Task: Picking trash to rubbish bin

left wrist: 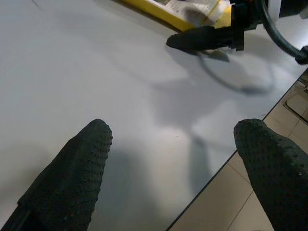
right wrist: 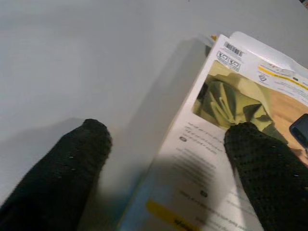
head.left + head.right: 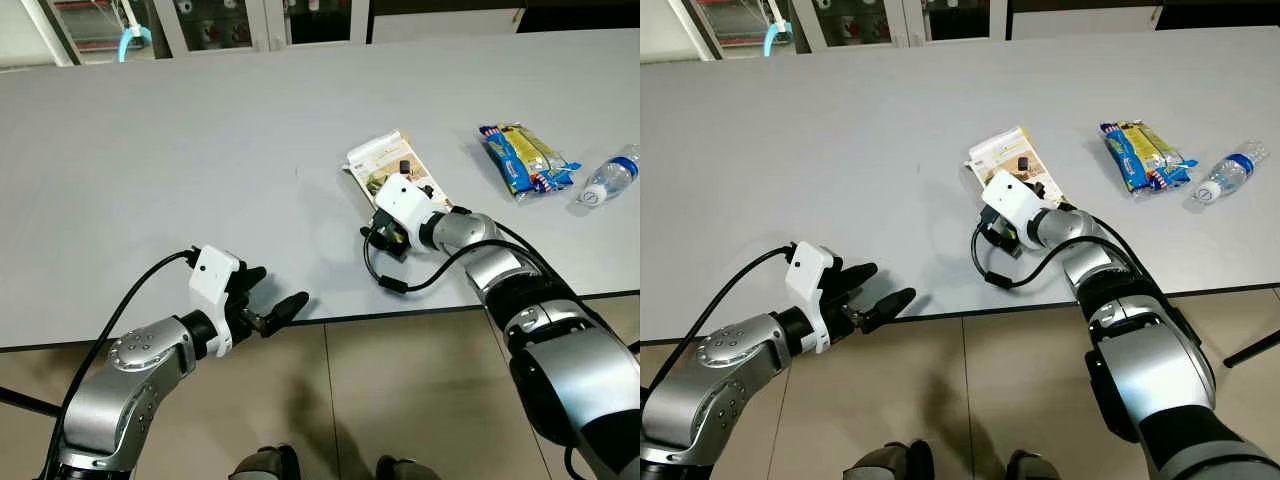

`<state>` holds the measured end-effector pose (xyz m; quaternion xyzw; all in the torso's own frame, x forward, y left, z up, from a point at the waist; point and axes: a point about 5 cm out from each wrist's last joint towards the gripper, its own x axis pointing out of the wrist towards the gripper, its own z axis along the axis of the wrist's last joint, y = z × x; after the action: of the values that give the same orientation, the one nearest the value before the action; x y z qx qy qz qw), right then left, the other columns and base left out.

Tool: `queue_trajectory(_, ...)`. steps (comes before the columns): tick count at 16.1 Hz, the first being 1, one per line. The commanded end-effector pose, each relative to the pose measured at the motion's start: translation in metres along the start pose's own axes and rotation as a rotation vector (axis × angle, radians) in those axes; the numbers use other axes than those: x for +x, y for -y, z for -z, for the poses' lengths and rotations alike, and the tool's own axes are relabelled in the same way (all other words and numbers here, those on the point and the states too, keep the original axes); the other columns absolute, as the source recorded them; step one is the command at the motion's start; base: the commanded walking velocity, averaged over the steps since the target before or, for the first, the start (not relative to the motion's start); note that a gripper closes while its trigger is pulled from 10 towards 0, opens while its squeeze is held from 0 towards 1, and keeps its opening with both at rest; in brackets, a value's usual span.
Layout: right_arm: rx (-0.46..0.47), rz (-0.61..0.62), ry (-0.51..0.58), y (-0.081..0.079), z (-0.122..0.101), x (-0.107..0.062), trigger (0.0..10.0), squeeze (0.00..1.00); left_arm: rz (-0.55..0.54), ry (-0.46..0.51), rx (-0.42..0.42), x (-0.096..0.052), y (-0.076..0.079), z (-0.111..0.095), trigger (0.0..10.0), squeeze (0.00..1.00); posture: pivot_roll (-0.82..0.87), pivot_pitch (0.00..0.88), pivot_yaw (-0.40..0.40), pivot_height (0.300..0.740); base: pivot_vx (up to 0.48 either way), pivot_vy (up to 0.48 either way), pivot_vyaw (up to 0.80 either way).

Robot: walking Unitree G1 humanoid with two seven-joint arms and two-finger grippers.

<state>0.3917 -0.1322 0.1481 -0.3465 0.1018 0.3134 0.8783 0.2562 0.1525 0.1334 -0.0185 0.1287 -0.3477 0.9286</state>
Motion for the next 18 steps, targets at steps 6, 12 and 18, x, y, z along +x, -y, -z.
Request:
queue_trajectory(6,0.029,-0.193,-0.112,-0.040,0.034,0.000,0.0,0.00,0.010,-0.008,0.002,-0.003,0.003,0.001,10.0,0.00,0.01,0.150,0.059,0.740,0.000,0.000,0.00)
queue_trajectory(12,0.058,-0.242,-0.125,-0.054,0.045,-0.001,0.0,0.00,0.013,-0.014,0.004,-0.004,0.004,0.001,10.0,0.00,0.01,0.149,0.064,0.740,0.000,0.000,0.00)
queue_trajectory(18,0.068,-0.230,-0.117,-0.050,0.045,-0.003,0.0,0.00,0.016,-0.013,0.009,-0.002,0.003,0.000,10.0,0.00,0.01,0.147,0.067,0.740,0.000,0.000,0.00)
